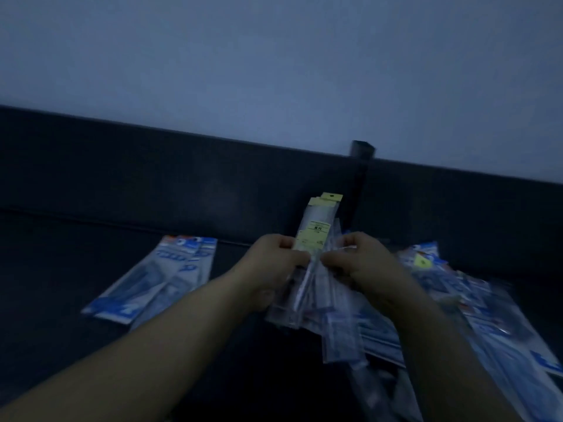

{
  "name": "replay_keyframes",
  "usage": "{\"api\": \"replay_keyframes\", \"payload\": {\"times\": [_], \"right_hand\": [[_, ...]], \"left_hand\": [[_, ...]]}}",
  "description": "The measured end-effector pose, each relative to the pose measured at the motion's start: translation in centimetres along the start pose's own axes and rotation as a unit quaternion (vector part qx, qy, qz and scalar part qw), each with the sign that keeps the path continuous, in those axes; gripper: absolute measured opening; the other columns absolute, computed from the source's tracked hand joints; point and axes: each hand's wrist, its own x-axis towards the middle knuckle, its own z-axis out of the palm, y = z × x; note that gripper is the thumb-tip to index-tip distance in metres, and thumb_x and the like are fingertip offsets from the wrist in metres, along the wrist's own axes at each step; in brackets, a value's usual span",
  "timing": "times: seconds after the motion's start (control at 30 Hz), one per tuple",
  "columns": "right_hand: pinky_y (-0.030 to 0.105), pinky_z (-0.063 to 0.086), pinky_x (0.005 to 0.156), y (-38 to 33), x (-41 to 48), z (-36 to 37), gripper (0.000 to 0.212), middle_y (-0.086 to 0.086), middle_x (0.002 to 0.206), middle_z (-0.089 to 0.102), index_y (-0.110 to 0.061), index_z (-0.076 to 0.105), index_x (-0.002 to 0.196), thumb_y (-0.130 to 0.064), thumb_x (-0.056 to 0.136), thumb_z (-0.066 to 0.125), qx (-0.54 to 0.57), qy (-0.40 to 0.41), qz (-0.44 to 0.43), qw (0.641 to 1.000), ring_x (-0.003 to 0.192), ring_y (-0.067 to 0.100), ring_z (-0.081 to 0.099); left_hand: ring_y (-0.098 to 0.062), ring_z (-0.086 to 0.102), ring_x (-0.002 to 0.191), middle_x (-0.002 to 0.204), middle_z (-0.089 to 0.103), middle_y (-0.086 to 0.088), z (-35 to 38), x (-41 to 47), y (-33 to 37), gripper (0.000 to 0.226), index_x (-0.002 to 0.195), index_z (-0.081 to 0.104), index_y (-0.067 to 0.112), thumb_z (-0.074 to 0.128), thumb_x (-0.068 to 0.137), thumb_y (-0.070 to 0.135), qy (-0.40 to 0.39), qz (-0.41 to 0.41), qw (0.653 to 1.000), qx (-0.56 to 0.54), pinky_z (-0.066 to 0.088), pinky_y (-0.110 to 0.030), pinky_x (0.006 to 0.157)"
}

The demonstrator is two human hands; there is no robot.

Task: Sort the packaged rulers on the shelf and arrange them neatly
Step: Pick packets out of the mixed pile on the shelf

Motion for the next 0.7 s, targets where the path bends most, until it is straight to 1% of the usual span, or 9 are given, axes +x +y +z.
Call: {"api": "replay_keyframes", "payload": {"times": [0.1,0.17,0.2,0.27,0.37,0.43,0.5,0.57,0.7], "right_hand": [[0.038,0.048,0.061,-2.5,-1.1,5.6,0.018,0.017,0.081,0.059,-0.006,0.053,0.094,-0.009,0.084,0.068,-0.004,-0.041,-0.025,0.999,0.068,0.026,0.055],[0.043,0.054,0.068,-4.2,-2.0,9.9,0.02,0.013,0.085,0.063,-0.007,0.055,0.096,-0.009,0.082,0.069,0.0,-0.069,-0.041,0.997,0.07,0.022,0.06],[0.044,0.056,0.073,-5.2,-2.5,12.2,0.02,0.012,0.087,0.064,-0.007,0.055,0.096,-0.008,0.082,0.069,0.006,-0.085,-0.048,0.995,0.072,0.022,0.062],[0.045,0.056,0.077,-7.0,-3.7,16.7,0.017,0.012,0.09,0.066,-0.007,0.055,0.095,-0.006,0.083,0.068,0.014,-0.119,-0.054,0.991,0.077,0.025,0.065],[0.044,0.051,0.071,-9.6,-5.6,23.6,0.015,0.018,0.084,0.061,-0.007,0.052,0.086,-0.003,0.083,0.066,0.017,-0.171,-0.073,0.982,0.075,0.03,0.059],[0.04,0.049,0.066,-11.3,-6.9,28.3,0.017,0.02,0.085,0.061,-0.009,0.053,0.087,-0.004,0.081,0.068,0.025,-0.195,-0.084,0.977,0.073,0.029,0.058],[0.034,0.052,0.06,-12.9,-8.3,32.8,0.016,0.02,0.086,0.064,-0.007,0.054,0.085,-0.002,0.082,0.068,0.04,-0.229,-0.092,0.968,0.069,0.026,0.062],[0.033,0.058,0.061,-14.4,-9.4,37.0,0.016,0.019,0.093,0.068,-0.003,0.055,0.094,0.0,0.083,0.067,0.066,-0.278,-0.083,0.955,0.073,0.024,0.067],[0.033,0.058,0.065,-16.9,-10.6,44.4,0.022,0.015,0.097,0.071,0.0,0.056,0.103,-0.004,0.085,0.067,0.064,-0.339,-0.092,0.934,0.08,0.022,0.072]], "left_hand": [[-0.015,0.063,0.061,0.078,0.068,-0.008,-5.5,-3.2,-0.4,0.011,0.092,0.067,0.005,0.058,0.09,-0.001,0.051,0.016,0.998,-0.019,0.052,-0.022,0.053],[-0.014,0.063,0.058,0.077,0.068,-0.008,-9.7,-5.8,-0.4,0.01,0.092,0.066,0.004,0.058,0.089,-0.001,0.08,0.021,0.996,-0.024,0.053,-0.023,0.054],[-0.016,0.065,0.062,0.08,0.069,-0.011,-11.9,-7.1,-0.5,0.01,0.095,0.066,0.003,0.059,0.089,0.0,0.091,0.017,0.995,-0.031,0.056,-0.026,0.057],[-0.028,0.068,0.08,0.097,0.07,-0.019,-16.3,-9.9,-0.6,0.018,0.107,0.063,0.0,0.06,0.089,0.001,0.117,0.009,0.992,-0.047,0.059,-0.041,0.072],[-0.035,0.066,0.09,0.106,0.068,-0.024,-22.7,-14.1,-0.8,0.022,0.112,0.061,-0.003,0.057,0.09,-0.002,0.171,0.017,0.984,-0.045,0.057,-0.051,0.08],[-0.034,0.066,0.088,0.105,0.068,-0.024,-26.7,-16.8,-1.1,0.022,0.11,0.061,-0.003,0.057,0.089,-0.004,0.208,0.024,0.977,-0.037,0.057,-0.047,0.079],[-0.028,0.066,0.079,0.102,0.068,-0.023,-30.7,-19.4,-1.6,0.022,0.109,0.061,-0.003,0.058,0.088,-0.004,0.245,0.028,0.969,-0.032,0.058,-0.039,0.07],[-0.025,0.066,0.074,0.099,0.069,-0.021,-34.5,-21.7,-2.0,0.023,0.11,0.061,-0.002,0.058,0.088,-0.003,0.283,0.025,0.958,-0.032,0.057,-0.035,0.063],[-0.028,0.065,0.079,0.101,0.069,-0.022,-40.8,-25.5,-2.4,0.02,0.108,0.062,-0.001,0.058,0.088,-0.003,0.339,0.019,0.94,-0.033,0.057,-0.038,0.067]]}}
